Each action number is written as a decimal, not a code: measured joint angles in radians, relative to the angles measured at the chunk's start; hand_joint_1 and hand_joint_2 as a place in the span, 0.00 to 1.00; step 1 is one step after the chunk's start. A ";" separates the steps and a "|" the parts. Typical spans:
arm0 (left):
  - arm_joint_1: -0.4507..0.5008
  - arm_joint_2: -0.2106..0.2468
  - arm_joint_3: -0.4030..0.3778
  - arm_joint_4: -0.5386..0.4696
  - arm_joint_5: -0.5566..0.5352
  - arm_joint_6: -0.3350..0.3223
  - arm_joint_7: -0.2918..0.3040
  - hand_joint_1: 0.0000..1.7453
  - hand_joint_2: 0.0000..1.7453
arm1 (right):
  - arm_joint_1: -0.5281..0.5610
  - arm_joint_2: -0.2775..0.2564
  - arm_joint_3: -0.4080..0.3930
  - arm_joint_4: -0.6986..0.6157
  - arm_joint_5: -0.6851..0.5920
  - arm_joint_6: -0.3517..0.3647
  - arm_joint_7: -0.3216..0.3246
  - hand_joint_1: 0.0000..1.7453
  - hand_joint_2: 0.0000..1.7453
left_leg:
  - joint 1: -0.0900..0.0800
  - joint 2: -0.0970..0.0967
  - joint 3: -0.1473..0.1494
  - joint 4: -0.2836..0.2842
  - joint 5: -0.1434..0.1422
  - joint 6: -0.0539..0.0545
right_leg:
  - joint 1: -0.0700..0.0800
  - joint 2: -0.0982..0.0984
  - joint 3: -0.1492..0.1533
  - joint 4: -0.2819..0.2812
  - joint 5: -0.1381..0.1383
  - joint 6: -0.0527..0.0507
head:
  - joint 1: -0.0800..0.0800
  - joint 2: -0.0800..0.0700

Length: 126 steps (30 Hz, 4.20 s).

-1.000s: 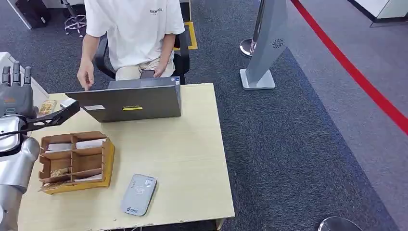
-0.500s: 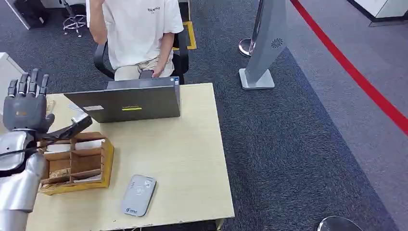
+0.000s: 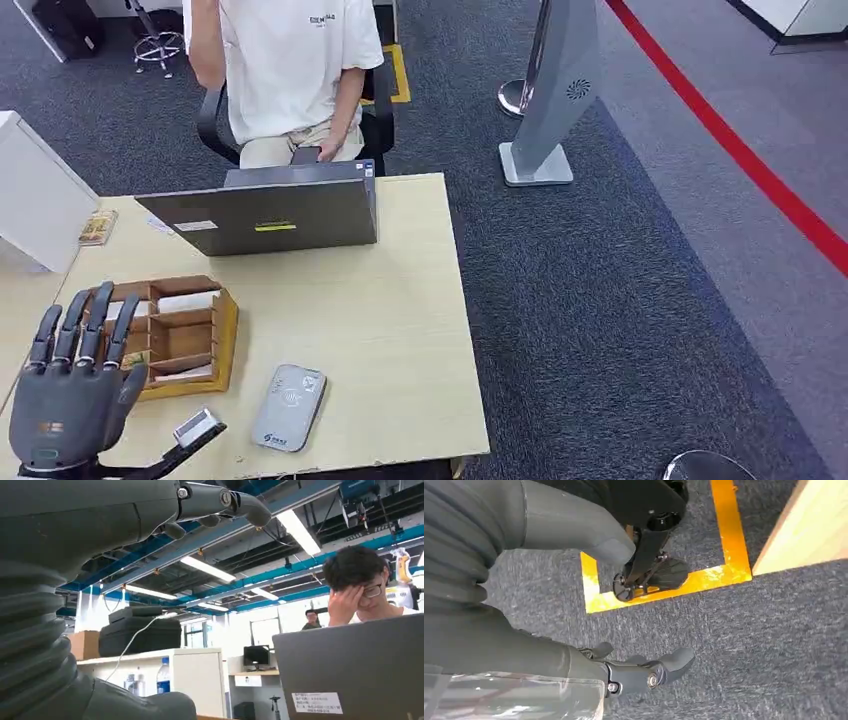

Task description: Pass the card to the sensor for recognition and then transmit it.

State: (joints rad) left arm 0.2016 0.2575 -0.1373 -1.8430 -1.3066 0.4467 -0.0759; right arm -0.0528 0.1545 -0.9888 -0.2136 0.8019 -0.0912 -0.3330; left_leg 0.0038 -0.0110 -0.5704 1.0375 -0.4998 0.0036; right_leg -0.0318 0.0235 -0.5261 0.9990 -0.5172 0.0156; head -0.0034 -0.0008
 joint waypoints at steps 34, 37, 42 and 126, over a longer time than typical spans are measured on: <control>0.178 -0.200 0.217 0.087 0.064 0.030 0.024 0.00 1.00 | -0.003 0.000 -0.041 0.000 0.019 -0.030 0.017 0.00 1.00 | 0.000 -0.001 0.000 0.000 0.000 0.000 | 0.000 -0.002 0.000 0.000 0.000 0.000 | 0.000 0.000; 0.174 -0.214 0.240 0.104 0.066 0.034 0.016 0.00 1.00 | -0.004 0.000 -0.042 0.000 0.023 -0.032 0.018 0.00 1.00 | 0.000 -0.001 0.000 0.000 0.000 0.000 | 0.000 -0.002 0.000 0.000 0.000 0.000 | 0.000 0.000; 0.155 -0.239 0.277 0.132 0.051 0.062 -0.006 0.00 1.00 | -0.005 0.000 -0.043 0.000 0.034 -0.033 0.020 0.00 1.00 | 0.000 -0.001 0.000 0.000 0.000 0.000 | 0.000 -0.002 0.000 0.000 0.000 0.000 | 0.000 0.000; -0.164 -0.242 0.279 0.588 0.040 0.161 0.017 1.00 1.00 | -0.012 0.000 -0.039 0.000 0.121 -0.016 0.042 0.00 1.00 | 0.000 -0.003 0.000 0.000 0.001 0.001 | 0.000 -0.002 0.000 0.000 0.001 0.001 | 0.000 0.000</control>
State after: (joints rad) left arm 0.0376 0.0153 0.1419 -1.2554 -1.2669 0.6081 -0.0587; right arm -0.0648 0.1545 -1.0277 -0.2136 0.9231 -0.1076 -0.2914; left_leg 0.0036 -0.0136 -0.5708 1.0376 -0.4984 0.0047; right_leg -0.0319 0.0210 -0.5258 0.9990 -0.5165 0.0164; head -0.0034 -0.0011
